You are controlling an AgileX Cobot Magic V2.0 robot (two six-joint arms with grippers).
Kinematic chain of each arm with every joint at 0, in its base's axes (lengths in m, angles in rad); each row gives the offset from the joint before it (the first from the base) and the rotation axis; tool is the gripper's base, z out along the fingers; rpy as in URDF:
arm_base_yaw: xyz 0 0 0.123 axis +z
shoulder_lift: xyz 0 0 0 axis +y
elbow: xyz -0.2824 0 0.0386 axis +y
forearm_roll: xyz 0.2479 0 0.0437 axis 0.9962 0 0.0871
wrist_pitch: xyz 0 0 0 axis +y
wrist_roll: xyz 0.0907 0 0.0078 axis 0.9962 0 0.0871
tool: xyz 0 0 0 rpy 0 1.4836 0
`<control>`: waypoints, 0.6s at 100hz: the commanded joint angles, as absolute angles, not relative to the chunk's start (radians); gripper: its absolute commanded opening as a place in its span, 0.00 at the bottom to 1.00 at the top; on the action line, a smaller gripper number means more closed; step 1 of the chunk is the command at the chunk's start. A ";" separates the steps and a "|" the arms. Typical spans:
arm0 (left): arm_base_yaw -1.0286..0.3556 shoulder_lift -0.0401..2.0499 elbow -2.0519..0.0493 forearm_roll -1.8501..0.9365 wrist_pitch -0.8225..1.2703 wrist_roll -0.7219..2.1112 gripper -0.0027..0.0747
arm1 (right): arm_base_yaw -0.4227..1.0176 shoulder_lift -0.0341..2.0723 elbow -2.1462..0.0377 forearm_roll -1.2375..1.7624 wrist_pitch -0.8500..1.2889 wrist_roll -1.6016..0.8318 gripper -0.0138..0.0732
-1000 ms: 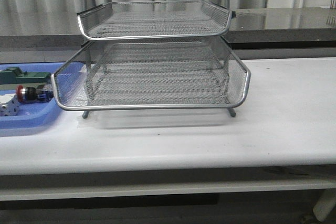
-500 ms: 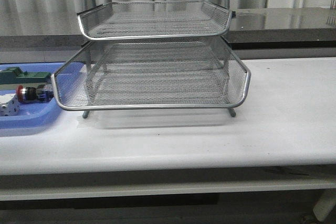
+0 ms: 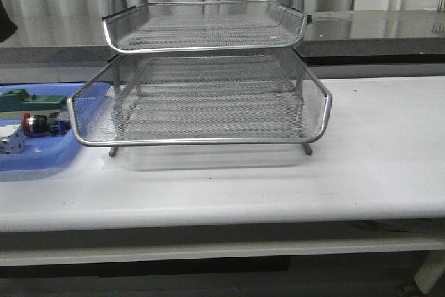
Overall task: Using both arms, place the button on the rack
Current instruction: 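Lower the left gripper into the blue tray and grasp the red button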
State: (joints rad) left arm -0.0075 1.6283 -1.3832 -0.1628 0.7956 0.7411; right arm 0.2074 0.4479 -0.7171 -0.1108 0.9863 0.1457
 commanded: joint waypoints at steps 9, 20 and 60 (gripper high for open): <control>-0.021 1.689 -1.497 -0.186 0.735 0.783 0.85 | 0.204 0.452 -0.750 -0.129 0.926 0.143 0.08; -0.021 1.762 -1.573 -0.181 0.773 0.788 0.85 | 0.204 0.452 -0.750 -0.129 0.926 0.143 0.08; -0.021 2.012 -1.833 -0.115 0.891 0.862 0.85 | 0.204 0.452 -0.750 -0.129 0.926 0.143 0.08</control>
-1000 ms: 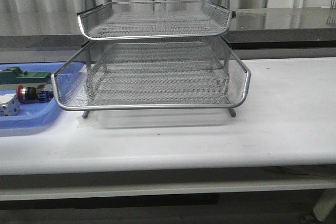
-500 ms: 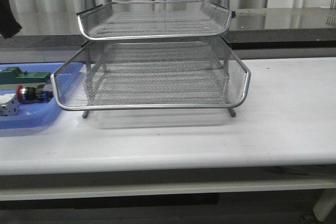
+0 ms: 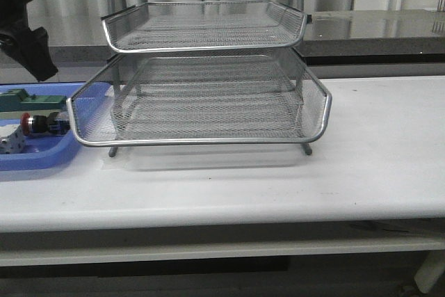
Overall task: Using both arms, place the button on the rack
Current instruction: 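Lower the left gripper into the blue tray and grasp the red button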
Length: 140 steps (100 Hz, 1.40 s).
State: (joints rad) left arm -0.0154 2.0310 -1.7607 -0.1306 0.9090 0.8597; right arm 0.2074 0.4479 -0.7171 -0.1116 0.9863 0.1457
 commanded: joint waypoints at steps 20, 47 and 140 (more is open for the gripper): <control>-0.021 2.083 -1.886 -0.070 0.898 0.862 0.85 | 0.204 0.452 -0.750 -0.129 0.926 0.143 0.08; -0.021 2.148 -1.894 -0.066 0.869 0.864 0.85 | 0.204 0.452 -0.750 -0.129 0.927 0.143 0.08; -0.021 2.257 -1.894 -0.066 0.785 0.896 0.73 | 0.204 0.452 -0.750 -0.129 0.928 0.143 0.08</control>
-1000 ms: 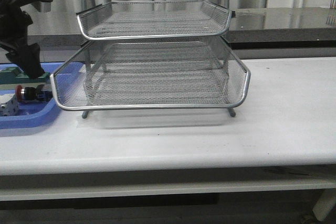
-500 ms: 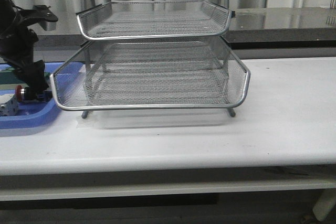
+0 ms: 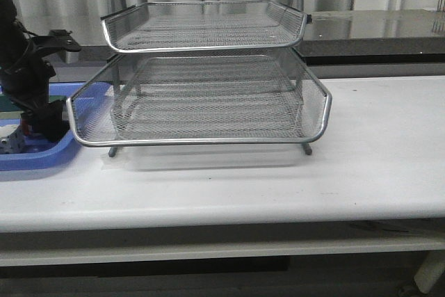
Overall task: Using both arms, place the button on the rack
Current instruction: 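Lower the left gripper into the blue tray and grasp the red button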
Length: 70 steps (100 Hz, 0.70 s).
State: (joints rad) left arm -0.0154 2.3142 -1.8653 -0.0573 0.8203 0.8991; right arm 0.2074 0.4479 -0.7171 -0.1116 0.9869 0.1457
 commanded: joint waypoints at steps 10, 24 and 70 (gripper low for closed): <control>-0.021 2.257 -1.894 -0.066 0.787 0.896 0.58 | 0.204 0.452 -0.750 -0.129 0.928 0.143 0.08; -0.021 2.257 -1.894 -0.064 0.789 0.896 0.33 | 0.204 0.452 -0.750 -0.129 0.928 0.143 0.08; -0.016 2.168 -1.965 -0.015 0.926 0.894 0.01 | 0.204 0.452 -0.750 -0.129 0.928 0.143 0.08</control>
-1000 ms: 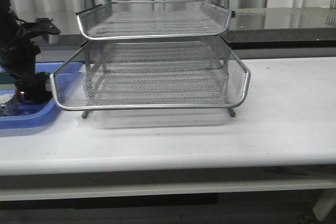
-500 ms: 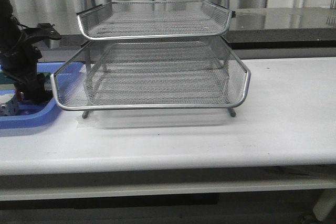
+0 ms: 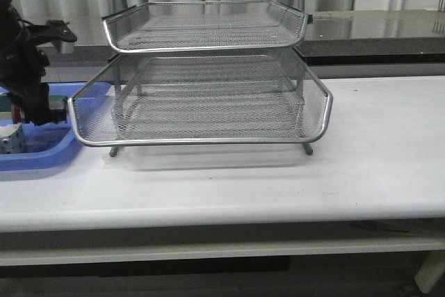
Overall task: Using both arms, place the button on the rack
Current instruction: 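Lower the left gripper into the blue tray and grasp the red button, then carry the red button with the left gripper into the pulled-out tier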
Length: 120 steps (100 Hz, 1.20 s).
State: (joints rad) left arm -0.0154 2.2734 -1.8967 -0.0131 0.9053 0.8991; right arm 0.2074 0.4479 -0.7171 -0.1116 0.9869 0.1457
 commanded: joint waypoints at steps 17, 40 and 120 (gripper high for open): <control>-0.009 2.118 -2.029 -0.015 1.029 0.881 0.01 | 0.204 0.452 -0.750 -0.129 0.928 0.143 0.08; -0.009 2.020 -2.054 -0.023 1.128 0.880 0.01 | 0.204 0.452 -0.750 -0.129 0.928 0.143 0.08; -0.187 1.731 -2.054 -0.262 1.270 0.880 0.01 | 0.204 0.452 -0.750 -0.129 0.928 0.143 0.08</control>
